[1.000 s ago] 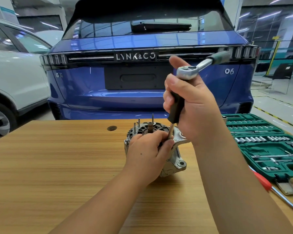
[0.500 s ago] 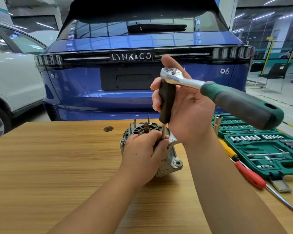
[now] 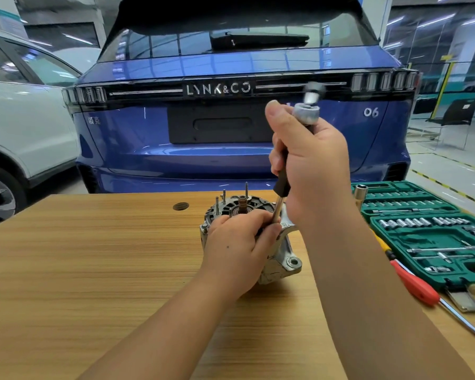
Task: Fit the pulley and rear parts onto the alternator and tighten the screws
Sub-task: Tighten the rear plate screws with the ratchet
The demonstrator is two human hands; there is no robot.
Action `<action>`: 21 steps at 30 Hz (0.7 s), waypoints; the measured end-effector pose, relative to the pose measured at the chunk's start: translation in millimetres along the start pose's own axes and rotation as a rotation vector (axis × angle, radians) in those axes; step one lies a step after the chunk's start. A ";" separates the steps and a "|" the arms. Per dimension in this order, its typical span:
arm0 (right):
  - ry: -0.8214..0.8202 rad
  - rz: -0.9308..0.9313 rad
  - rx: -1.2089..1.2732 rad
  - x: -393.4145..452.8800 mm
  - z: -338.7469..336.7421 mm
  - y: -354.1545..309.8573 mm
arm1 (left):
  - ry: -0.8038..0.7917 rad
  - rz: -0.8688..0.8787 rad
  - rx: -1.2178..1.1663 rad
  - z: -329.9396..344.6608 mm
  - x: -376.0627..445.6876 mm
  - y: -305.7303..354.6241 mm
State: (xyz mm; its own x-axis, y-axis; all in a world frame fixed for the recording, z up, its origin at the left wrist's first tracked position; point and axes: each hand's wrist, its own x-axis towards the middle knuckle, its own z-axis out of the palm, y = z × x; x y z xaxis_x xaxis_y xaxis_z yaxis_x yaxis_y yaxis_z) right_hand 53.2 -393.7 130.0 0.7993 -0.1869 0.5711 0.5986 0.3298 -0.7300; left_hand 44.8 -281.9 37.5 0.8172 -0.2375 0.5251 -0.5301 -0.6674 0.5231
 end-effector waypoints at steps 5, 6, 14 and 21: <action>-0.250 -0.078 0.132 0.0 -4.4 1.1 | 0.020 -0.012 -0.014 -0.1 0.3 0.6; -0.256 -0.150 0.083 -1.1 -1.6 2.3 | 0.023 -0.008 -0.012 -0.3 -0.2 0.8; -0.351 -0.064 0.165 -5.6 3.3 0.5 | -0.007 -0.039 -0.070 -3.7 -0.9 4.1; -0.376 0.035 0.180 -3.6 -1.9 0.9 | 0.013 -0.012 -0.055 -2.4 0.6 0.8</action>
State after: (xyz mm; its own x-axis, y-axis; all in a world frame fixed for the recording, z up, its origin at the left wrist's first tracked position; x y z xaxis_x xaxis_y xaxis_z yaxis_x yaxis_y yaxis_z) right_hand 51.0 -394.5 126.6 0.7244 0.1672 0.6688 0.5260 0.4930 -0.6930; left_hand 44.3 -280.9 39.8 0.8210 -0.2204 0.5267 -0.5319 -0.6306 0.5652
